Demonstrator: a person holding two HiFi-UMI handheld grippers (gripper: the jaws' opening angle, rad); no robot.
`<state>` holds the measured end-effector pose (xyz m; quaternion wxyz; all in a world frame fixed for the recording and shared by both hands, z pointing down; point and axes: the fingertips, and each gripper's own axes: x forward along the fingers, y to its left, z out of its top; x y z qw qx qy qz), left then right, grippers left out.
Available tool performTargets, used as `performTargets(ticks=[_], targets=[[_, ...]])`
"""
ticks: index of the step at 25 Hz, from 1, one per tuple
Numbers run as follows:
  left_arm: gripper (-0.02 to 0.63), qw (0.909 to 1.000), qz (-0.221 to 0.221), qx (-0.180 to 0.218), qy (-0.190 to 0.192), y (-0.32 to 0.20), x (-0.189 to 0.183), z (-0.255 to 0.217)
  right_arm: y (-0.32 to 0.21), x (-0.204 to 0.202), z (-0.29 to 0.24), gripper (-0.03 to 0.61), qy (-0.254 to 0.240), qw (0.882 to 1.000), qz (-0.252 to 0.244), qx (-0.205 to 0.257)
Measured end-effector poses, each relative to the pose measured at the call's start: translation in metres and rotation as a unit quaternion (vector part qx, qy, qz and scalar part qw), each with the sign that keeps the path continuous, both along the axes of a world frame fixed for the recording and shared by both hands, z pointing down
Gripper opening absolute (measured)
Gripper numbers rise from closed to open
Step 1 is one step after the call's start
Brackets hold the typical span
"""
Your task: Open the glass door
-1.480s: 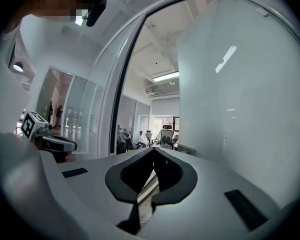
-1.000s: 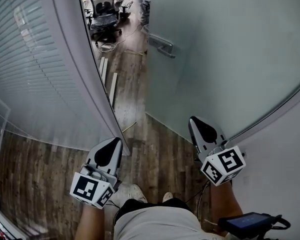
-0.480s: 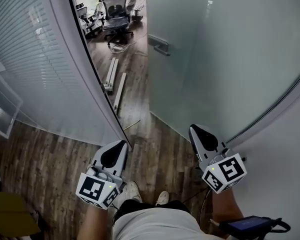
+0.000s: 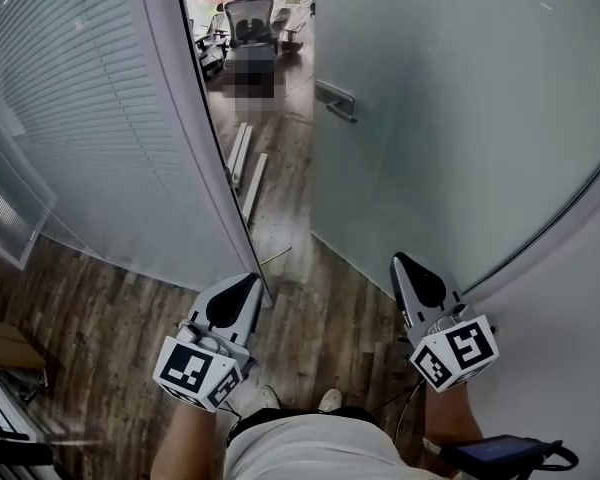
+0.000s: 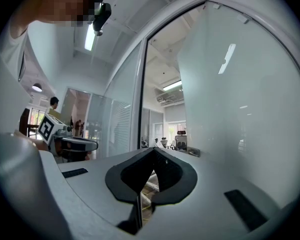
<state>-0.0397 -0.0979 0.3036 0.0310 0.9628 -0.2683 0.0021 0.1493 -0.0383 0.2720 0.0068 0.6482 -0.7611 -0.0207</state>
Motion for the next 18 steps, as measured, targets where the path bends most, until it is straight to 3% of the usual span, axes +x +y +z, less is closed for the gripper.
performTargets(ticks=[7,18], targets=[[0.002,1.0000,0.001,0.007,0.005,-0.015,-0.026,-0.007,-0.011,-0.033,-0.008,0.002,0.014,1.000,-0.004,0.010],[0.002,0.9999,0.007,0.006,0.007,-0.028,-0.041,-0.006,-0.024,-0.050,-0.009,0.002,0.020,1.000,0.001,0.006]])
